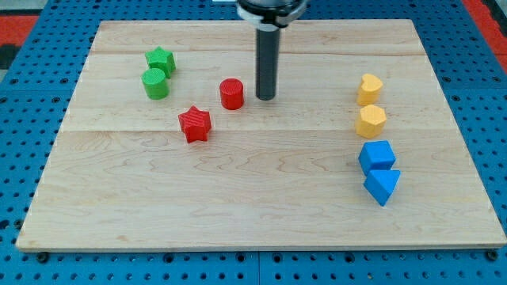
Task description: Move the red circle and green star above the red star in a line
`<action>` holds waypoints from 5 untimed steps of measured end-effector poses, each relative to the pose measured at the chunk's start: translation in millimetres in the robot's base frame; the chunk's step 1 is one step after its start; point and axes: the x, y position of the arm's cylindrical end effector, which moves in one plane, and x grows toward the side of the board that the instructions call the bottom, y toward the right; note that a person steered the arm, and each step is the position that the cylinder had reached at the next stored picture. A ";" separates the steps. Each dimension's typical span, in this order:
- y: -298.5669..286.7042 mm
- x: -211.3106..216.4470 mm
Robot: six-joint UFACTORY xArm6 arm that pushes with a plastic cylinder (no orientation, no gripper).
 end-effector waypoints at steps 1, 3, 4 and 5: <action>-45.6 -1.9; -32.1 -46.6; -86.2 -109.6; -141.7 -116.5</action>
